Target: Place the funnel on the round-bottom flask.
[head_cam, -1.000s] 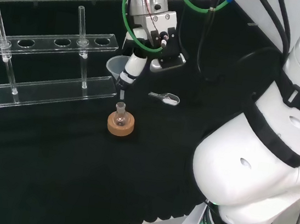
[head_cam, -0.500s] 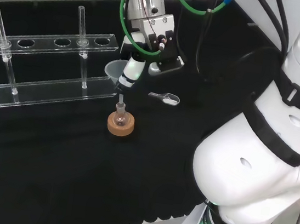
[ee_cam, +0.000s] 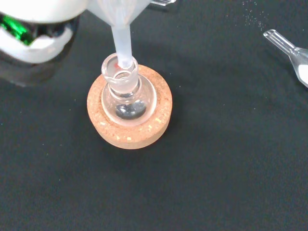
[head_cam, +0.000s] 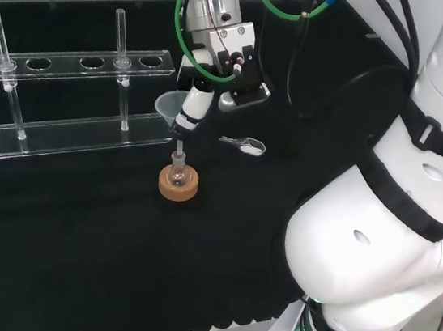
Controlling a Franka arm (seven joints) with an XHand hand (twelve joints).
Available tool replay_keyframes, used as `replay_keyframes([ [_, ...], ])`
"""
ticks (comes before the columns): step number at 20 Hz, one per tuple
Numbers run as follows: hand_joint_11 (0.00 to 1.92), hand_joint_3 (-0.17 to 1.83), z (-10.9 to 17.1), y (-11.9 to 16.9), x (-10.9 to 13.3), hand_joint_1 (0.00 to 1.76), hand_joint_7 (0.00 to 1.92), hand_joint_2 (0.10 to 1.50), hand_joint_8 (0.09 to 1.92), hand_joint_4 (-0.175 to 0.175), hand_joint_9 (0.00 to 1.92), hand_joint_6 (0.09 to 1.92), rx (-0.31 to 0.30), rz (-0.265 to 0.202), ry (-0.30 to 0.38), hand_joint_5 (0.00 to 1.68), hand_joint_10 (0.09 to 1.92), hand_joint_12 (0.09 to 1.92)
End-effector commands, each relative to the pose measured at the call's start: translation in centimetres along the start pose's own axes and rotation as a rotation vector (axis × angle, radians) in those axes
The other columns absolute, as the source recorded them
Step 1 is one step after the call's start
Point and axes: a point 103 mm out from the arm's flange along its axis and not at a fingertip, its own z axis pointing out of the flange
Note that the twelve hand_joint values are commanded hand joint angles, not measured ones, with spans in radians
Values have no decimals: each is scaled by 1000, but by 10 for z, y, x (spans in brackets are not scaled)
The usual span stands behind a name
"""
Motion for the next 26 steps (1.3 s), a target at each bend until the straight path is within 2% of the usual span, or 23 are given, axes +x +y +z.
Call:
replay_keyframes([
  [1,0,697,1,1,3,916,1095,476,421,62,629,621,6,-4,2,786,484,1219],
  [4,0,699,0,1,3,915,1095,477,421,62,629,621,1,-3,6,787,484,1215],
  [10,0,701,23,7,4,915,1095,477,422,61,629,619,37,13,26,785,484,1209],
  [16,0,703,27,12,4,914,1095,477,422,60,629,617,21,36,60,784,485,1203],
  [26,0,705,38,20,12,914,1094,477,423,59,629,616,34,29,72,785,485,1194],
])
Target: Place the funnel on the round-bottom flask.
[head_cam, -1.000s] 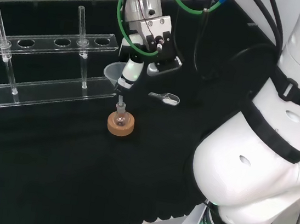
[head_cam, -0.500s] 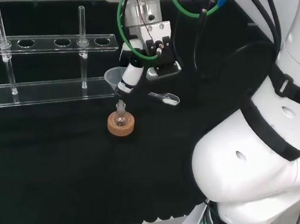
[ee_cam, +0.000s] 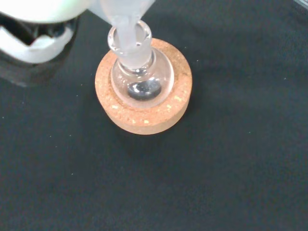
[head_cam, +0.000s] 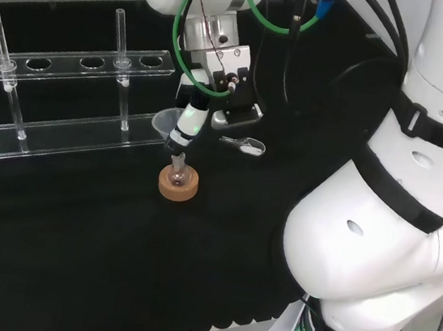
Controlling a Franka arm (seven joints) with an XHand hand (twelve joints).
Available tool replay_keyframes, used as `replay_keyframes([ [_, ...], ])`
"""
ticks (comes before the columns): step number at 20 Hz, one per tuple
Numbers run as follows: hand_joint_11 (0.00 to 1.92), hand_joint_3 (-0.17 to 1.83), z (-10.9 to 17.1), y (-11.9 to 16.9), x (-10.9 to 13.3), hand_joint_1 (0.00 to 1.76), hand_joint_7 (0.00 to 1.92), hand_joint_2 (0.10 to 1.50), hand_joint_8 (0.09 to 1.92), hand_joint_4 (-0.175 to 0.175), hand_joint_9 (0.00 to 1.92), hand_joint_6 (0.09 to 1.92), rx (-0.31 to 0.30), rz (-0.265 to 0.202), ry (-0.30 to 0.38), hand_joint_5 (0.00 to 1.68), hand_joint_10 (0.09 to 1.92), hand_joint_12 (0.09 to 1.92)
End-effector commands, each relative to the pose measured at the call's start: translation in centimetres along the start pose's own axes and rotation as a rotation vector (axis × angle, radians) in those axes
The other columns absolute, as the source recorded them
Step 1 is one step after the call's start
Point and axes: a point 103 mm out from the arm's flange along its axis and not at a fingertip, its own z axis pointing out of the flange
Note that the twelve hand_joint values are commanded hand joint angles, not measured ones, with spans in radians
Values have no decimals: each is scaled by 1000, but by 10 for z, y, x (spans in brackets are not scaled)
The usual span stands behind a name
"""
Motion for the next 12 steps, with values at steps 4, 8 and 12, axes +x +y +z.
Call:
replay_keyframes([
  [4,0,706,3,0,-3,913,1094,478,423,60,628,616,-3,15,-9,785,485,1191],
  [8,0,707,5,-1,-3,913,1094,478,424,60,628,615,-8,19,-6,786,486,1187],
  [12,0,708,8,0,-1,913,1094,478,424,60,628,615,-16,4,-21,786,486,1183],
])
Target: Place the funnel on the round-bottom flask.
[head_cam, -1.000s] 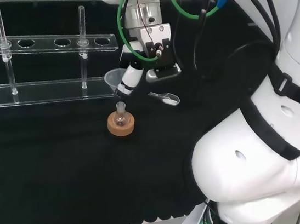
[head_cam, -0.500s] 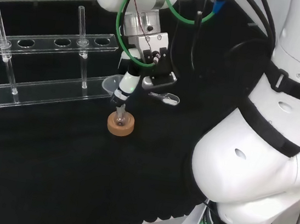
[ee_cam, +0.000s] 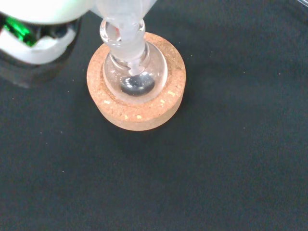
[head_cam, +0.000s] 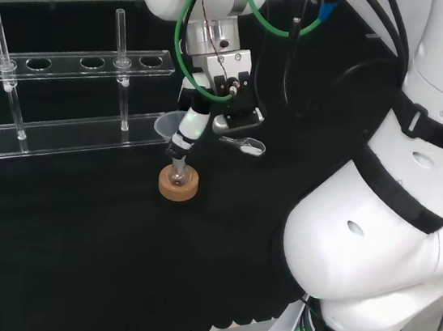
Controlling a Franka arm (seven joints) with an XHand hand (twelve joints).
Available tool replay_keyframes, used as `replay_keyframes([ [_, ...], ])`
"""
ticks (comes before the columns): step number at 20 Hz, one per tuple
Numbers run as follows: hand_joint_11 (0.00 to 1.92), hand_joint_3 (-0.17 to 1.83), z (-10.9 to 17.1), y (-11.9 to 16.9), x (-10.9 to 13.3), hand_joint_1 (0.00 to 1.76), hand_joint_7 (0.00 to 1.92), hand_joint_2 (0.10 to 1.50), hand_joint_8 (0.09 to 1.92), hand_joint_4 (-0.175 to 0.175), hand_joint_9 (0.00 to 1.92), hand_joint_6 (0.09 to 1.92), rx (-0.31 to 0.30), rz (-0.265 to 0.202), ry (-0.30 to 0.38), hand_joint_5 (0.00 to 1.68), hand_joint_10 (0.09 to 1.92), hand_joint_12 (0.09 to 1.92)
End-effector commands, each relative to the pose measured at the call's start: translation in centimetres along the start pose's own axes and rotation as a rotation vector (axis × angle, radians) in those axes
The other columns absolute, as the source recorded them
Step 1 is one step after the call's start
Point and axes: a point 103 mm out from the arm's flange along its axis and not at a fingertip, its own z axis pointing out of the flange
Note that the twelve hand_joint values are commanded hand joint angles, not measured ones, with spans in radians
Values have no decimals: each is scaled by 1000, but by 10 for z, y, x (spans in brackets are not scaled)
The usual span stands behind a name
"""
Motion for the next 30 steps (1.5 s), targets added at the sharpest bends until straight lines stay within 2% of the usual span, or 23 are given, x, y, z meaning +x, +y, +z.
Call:
replay_keyframes([
  [1,0,708,3,1,2,912,1093,479,424,60,628,615,-8,-12,-10,786,485,1182],
  [4,0,709,3,2,-4,912,1093,479,424,60,627,614,-15,6,9,786,485,1180],
  [15,0,710,10,1,-6,912,1091,479,425,60,626,613,-12,15,29,786,485,1171],
  [30,0,712,20,1,0,912,1088,479,425,59,624,611,7,2,37,784,485,1159],
])
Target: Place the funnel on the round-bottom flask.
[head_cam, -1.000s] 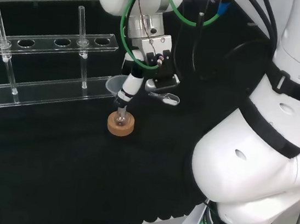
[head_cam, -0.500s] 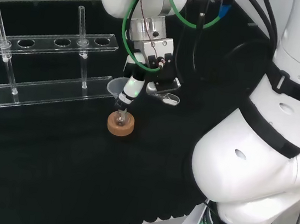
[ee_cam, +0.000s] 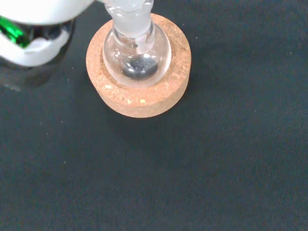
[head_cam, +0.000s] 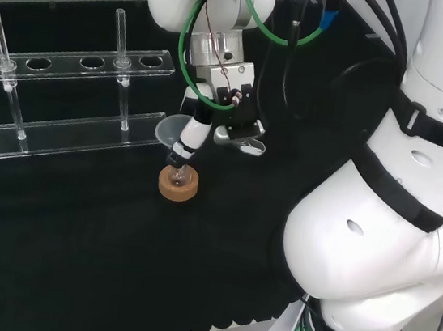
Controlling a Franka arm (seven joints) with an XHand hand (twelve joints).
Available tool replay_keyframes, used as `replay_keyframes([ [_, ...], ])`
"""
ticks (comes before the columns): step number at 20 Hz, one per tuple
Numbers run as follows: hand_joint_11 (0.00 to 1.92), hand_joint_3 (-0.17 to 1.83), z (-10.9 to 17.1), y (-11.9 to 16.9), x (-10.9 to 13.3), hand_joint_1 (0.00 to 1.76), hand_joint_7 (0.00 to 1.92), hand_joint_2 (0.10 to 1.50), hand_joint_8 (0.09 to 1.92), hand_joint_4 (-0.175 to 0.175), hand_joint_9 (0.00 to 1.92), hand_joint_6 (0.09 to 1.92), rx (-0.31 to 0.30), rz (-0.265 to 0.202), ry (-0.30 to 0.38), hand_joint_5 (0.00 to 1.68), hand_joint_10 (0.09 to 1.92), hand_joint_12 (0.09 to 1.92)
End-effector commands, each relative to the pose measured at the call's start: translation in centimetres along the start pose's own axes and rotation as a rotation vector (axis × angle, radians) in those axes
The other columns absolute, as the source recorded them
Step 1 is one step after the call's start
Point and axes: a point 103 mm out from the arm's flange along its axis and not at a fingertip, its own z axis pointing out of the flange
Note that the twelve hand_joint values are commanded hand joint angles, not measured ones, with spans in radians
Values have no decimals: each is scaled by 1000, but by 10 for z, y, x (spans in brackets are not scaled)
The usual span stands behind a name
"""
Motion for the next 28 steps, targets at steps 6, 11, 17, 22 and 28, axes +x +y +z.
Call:
replay_keyframes([
  [6,0,715,-1,-5,0,895,1073,481,427,44,615,596,23,-5,5,736,485,1128],
  [11,0,721,-5,-11,3,836,1019,475,414,16,604,523,19,-20,17,597,487,1092],
  [17,0,712,-5,-13,7,783,902,472,383,1,557,339,26,-34,-3,544,516,1018],
  [22,0,691,-6,-15,4,765,845,478,369,-11,528,195,20,-29,4,513,542,980],
  [28,0,668,-4,-13,1,755,747,485,345,-21,493,87,20,-30,6,440,557,957],
])
